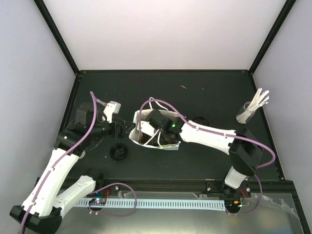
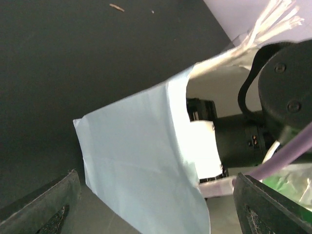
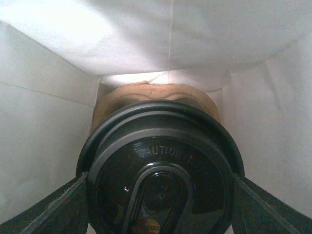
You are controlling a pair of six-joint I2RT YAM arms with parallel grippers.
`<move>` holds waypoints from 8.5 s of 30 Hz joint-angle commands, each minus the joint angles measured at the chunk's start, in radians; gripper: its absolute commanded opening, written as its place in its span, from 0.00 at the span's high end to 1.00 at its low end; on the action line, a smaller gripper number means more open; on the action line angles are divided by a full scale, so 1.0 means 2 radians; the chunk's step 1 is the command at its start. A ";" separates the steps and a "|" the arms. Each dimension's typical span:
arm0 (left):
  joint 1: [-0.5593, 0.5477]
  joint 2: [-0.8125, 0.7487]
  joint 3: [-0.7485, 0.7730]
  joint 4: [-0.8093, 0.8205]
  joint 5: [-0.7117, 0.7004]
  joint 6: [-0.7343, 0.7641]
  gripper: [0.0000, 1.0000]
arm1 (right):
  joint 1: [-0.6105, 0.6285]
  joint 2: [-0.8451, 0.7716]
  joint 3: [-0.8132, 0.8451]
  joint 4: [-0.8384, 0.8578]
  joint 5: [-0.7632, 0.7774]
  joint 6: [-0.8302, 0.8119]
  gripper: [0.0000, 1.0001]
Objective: Pack the takeout coffee
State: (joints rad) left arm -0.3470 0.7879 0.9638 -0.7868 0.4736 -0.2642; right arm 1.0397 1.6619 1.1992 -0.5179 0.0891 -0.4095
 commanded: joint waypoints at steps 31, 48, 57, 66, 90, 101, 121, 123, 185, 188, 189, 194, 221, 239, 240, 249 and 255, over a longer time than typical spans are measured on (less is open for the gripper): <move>0.007 0.106 0.055 0.045 0.043 -0.026 0.13 | -0.121 0.145 0.155 -0.219 -0.173 0.054 0.52; 0.006 0.114 0.050 0.047 0.039 -0.024 0.14 | -0.079 0.166 0.164 -0.238 0.027 0.113 0.52; 0.006 0.113 0.050 0.046 0.041 -0.026 0.14 | -0.079 0.163 0.149 -0.222 0.018 0.101 0.52; 0.006 0.115 0.064 0.033 0.036 -0.018 0.14 | -0.079 0.141 0.172 -0.222 -0.003 0.101 0.52; -0.050 0.176 0.164 -0.057 -0.097 0.013 0.44 | -0.079 0.129 0.186 -0.211 -0.016 0.097 0.50; -0.068 0.235 0.221 -0.138 -0.159 0.019 0.60 | -0.079 0.123 0.188 -0.201 -0.027 0.100 0.49; -0.071 0.242 0.246 -0.161 -0.165 0.023 0.98 | -0.079 0.119 0.188 -0.195 -0.036 0.099 0.47; -0.071 0.242 0.247 -0.161 -0.165 0.023 0.98 | -0.079 0.118 0.188 -0.197 -0.036 0.099 0.47; -0.071 0.224 0.232 -0.175 -0.180 0.008 0.98 | -0.074 -0.070 0.125 -0.076 -0.094 0.152 0.00; -0.071 0.224 0.229 -0.174 -0.181 0.007 0.99 | -0.061 -0.061 0.132 -0.080 -0.082 0.152 0.00; -0.071 0.224 0.229 -0.174 -0.181 0.007 0.99 | -0.055 -0.057 0.136 -0.084 -0.074 0.150 0.00; -0.071 0.226 0.231 -0.174 -0.181 0.006 0.98 | -0.031 -0.053 0.133 -0.084 -0.032 0.138 0.00; -0.071 0.220 0.227 -0.185 -0.212 0.000 0.98 | -0.022 -0.216 0.087 -0.066 0.025 0.168 0.00; -0.071 0.196 0.207 -0.178 -0.191 -0.015 0.98 | -0.023 -0.369 0.025 -0.235 0.196 0.367 0.00; -0.072 0.195 0.206 -0.177 -0.190 -0.017 0.98 | -0.024 -0.368 0.023 -0.250 0.207 0.390 0.00; -0.078 0.180 0.198 -0.185 -0.176 -0.036 0.98 | -0.071 -0.325 -0.009 -0.325 0.166 0.504 0.00; -0.087 0.168 0.187 -0.181 -0.173 -0.053 0.98 | -0.137 -0.338 -0.027 -0.301 0.118 0.505 0.00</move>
State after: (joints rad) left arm -0.5060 1.1530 1.3430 -1.1370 0.1024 -0.3302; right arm 0.8490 1.0065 1.1477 -1.1328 0.3958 0.5640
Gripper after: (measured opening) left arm 0.017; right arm 0.999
